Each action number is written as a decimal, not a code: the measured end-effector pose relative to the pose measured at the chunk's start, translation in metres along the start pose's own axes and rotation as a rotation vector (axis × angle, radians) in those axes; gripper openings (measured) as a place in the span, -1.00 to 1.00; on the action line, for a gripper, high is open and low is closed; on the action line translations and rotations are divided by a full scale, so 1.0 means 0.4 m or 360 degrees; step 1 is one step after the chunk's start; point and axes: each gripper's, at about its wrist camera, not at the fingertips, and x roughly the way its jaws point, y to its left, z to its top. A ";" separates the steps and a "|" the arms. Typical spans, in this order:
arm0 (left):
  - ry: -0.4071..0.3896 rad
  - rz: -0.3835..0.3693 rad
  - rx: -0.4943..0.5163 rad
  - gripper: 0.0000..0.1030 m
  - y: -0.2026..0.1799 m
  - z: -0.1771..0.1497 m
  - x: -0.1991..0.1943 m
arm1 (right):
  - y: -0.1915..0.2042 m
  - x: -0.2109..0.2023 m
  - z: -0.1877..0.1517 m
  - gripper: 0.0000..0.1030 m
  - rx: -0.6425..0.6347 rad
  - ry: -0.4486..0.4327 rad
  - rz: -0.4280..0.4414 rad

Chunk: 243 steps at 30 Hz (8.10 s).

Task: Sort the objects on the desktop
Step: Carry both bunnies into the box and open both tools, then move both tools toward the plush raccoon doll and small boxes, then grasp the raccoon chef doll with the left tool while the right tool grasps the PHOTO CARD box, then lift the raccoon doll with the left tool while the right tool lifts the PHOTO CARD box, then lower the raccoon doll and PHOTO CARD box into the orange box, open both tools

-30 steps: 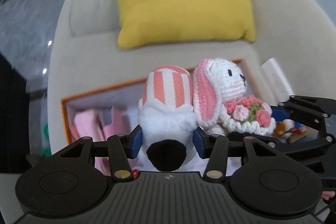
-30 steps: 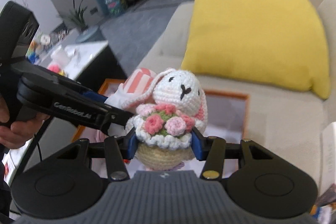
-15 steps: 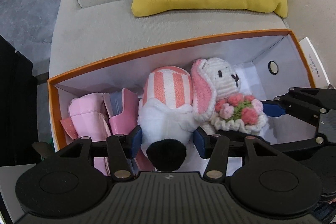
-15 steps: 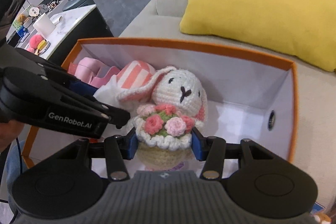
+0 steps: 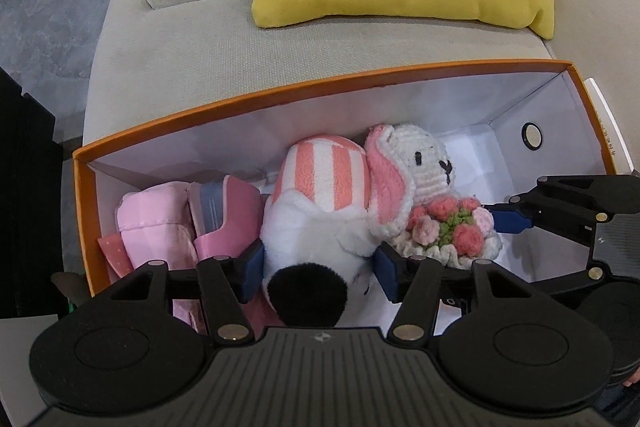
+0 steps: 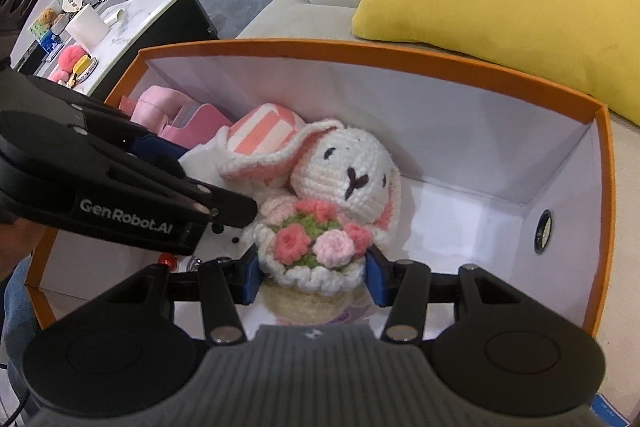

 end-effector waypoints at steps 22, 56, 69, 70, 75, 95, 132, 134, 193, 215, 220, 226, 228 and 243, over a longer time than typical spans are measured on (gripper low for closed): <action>-0.0327 0.0055 0.0096 0.36 -0.057 -0.033 -0.195 | 0.022 -0.160 -0.003 0.45 -0.0075 -0.0150 -0.0057; -0.0260 -0.0233 0.1586 0.36 -0.807 -0.079 -0.017 | -0.459 -0.477 -0.367 -0.43 0.0391 0.0119 -0.0500; 0.0005 -0.0331 0.1717 0.01 -0.873 -0.041 0.119 | -0.513 -0.436 -0.368 -0.58 0.0285 0.0198 -0.0404; 0.0013 -0.0340 0.1667 -0.04 -0.866 -0.037 0.118 | -0.510 -0.436 -0.366 -0.57 0.0259 0.0204 -0.0408; 0.0029 -0.0377 0.1365 -0.34 -0.807 -0.007 0.092 | -0.497 -0.452 -0.333 -0.30 0.0058 0.0171 -0.0477; -0.0043 -0.0328 0.0917 -0.30 -0.750 0.042 0.119 | -0.506 -0.289 -0.236 -0.12 -0.0560 0.0592 -0.0586; -0.0172 -0.0296 0.0253 -0.26 -0.619 0.122 0.153 | -0.582 -0.283 -0.127 -0.43 0.0469 -0.0021 -0.0422; -0.0168 -0.0314 0.0230 -0.26 -0.621 0.123 0.164 | -0.577 -0.302 -0.143 -0.39 0.0530 -0.0049 -0.0425; -0.0412 -0.0459 -0.0491 -0.39 -0.156 -0.030 0.009 | -0.106 -0.340 -0.021 -0.53 0.0507 -0.0464 -0.0103; -0.0478 -0.0616 -0.0583 -0.44 -0.087 -0.086 0.040 | -0.071 -0.167 0.053 -0.53 0.0313 -0.0151 -0.0619; -0.0507 -0.0635 -0.0589 -0.44 -0.086 -0.105 0.041 | -0.071 -0.170 0.052 -0.52 0.0319 -0.0152 -0.0632; -0.0520 -0.0639 -0.0570 -0.44 -0.083 -0.094 0.062 | -0.069 -0.168 0.058 -0.44 0.0336 -0.0171 -0.0633; -0.0521 -0.0621 -0.0556 -0.44 -0.086 -0.096 0.062 | -0.070 -0.166 0.057 -0.44 0.0347 -0.0170 -0.0618; -0.0416 -0.0383 -0.0391 -0.43 -0.174 -0.020 0.108 | -0.061 -0.324 -0.013 -0.43 0.0365 -0.0442 -0.0578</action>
